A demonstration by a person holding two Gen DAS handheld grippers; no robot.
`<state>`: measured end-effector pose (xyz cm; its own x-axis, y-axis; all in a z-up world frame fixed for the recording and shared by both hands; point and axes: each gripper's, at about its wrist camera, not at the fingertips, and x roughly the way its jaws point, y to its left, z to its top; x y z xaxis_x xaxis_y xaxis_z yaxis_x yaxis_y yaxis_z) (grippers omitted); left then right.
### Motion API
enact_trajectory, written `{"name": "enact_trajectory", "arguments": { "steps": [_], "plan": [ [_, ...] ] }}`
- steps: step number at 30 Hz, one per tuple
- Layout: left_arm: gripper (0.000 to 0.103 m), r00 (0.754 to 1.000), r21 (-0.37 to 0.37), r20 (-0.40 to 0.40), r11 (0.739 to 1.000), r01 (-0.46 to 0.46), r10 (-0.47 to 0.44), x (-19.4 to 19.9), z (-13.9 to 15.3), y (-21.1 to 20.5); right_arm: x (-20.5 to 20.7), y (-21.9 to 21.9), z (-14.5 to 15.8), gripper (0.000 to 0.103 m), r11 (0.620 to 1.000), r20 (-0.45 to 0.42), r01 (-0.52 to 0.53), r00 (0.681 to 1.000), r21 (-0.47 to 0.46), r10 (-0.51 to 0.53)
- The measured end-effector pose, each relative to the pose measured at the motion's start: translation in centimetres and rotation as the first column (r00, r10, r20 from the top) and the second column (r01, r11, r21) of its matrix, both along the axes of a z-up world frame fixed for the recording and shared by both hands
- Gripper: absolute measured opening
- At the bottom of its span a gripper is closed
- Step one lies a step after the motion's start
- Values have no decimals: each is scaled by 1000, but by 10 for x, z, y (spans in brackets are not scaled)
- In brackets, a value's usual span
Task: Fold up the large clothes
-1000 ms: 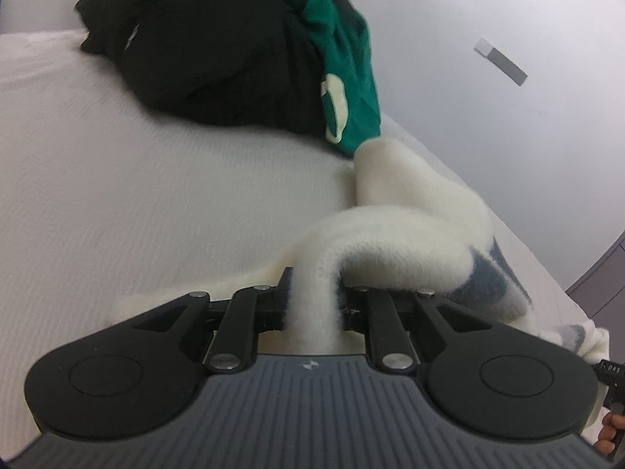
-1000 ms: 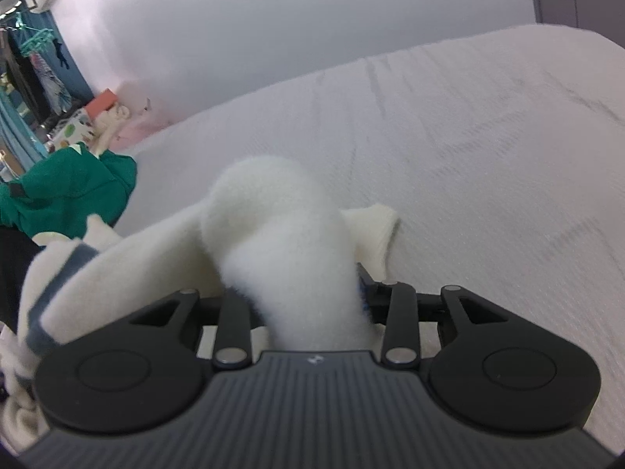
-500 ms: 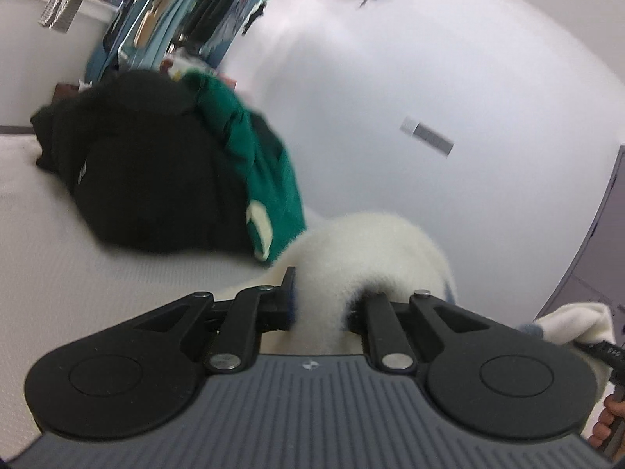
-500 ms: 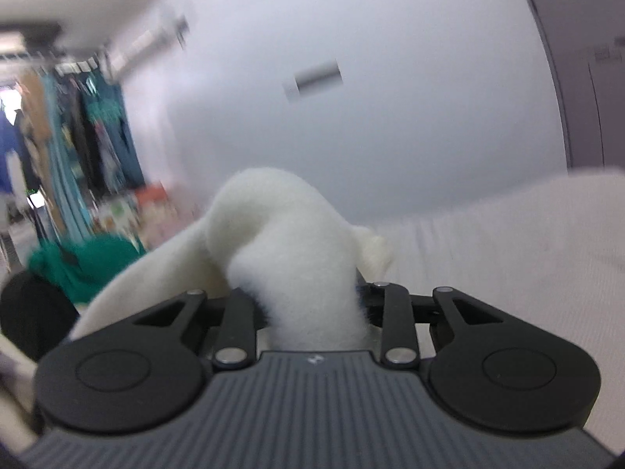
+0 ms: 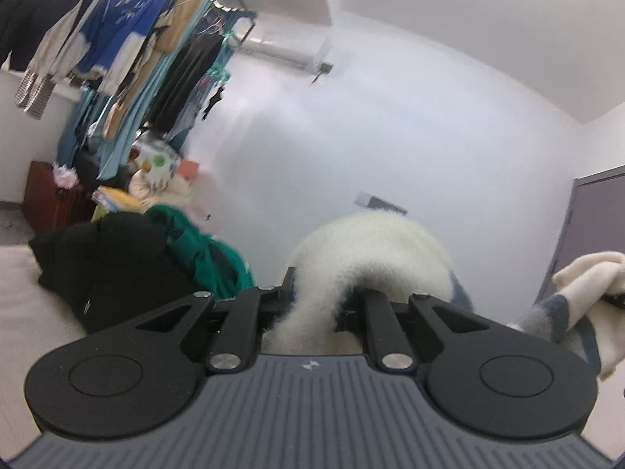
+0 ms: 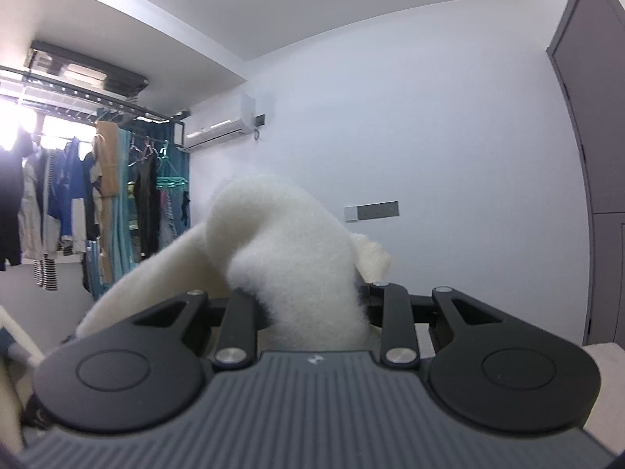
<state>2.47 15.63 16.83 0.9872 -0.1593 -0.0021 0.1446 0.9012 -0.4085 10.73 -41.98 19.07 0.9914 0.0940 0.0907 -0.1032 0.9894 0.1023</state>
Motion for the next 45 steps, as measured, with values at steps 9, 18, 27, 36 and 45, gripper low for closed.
{"name": "enact_trajectory", "arguments": {
  "steps": [9,18,27,36,45],
  "plan": [
    [15,984,-60,-163,996,64,-73,16,-40,1,10,-10,-40,32,997,-219,16,976,80,2],
    [17,934,-129,-352,992,13,-58,103,-155,-8,92,-23,-178,33,977,-490,147,870,153,-54],
    [23,898,-134,-436,991,-6,-53,174,-209,-1,168,-4,-272,37,972,-666,169,746,160,-20],
    [40,851,-73,-525,997,-7,-32,208,-237,-8,185,-20,-304,76,958,-722,195,692,209,17],
    [87,918,-37,-389,997,70,-79,136,-189,-25,128,-27,-265,93,925,-637,128,758,358,141]
  ]
}}
